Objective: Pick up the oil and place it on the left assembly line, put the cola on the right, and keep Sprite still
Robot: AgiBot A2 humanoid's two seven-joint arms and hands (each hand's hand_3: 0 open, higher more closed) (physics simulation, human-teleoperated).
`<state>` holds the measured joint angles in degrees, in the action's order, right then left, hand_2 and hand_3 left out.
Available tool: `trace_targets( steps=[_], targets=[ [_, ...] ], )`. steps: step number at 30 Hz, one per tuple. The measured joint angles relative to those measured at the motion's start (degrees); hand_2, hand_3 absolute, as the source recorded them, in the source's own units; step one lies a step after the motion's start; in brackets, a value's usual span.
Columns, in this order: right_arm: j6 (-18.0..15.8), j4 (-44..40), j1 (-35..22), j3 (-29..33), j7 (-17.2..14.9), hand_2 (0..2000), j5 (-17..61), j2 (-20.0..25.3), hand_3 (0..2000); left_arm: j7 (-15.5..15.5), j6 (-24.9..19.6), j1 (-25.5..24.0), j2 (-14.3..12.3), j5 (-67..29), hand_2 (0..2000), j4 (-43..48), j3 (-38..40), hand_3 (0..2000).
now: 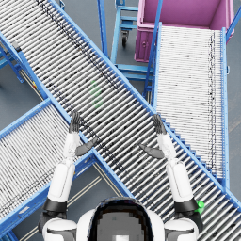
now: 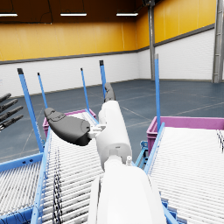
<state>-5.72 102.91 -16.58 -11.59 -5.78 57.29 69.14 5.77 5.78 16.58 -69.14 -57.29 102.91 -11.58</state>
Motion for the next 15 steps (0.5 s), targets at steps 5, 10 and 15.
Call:
trace_targets(
  steps=[5, 10, 15],
  targets=[
    [0.0, 0.0, 0.0, 0.0, 0.0, 0, 0.0, 0.0, 0, 0.0, 0.0, 0.0, 0.0, 0.0, 0, 0.0, 0.0, 0],
    [0.0, 0.0, 0.0, 0.0, 0.0, 0, 0.0, 0.0, 0, 0.0, 0.0, 0.0, 0.0, 0.0, 0, 0.0, 0.0, 0],
    [0.0, 0.0, 0.0, 0.0, 0.0, 0, 0.0, 0.0, 0, 0.0, 0.0, 0.0, 0.0, 0.0, 0, 0.0, 0.0, 0]
  ],
)
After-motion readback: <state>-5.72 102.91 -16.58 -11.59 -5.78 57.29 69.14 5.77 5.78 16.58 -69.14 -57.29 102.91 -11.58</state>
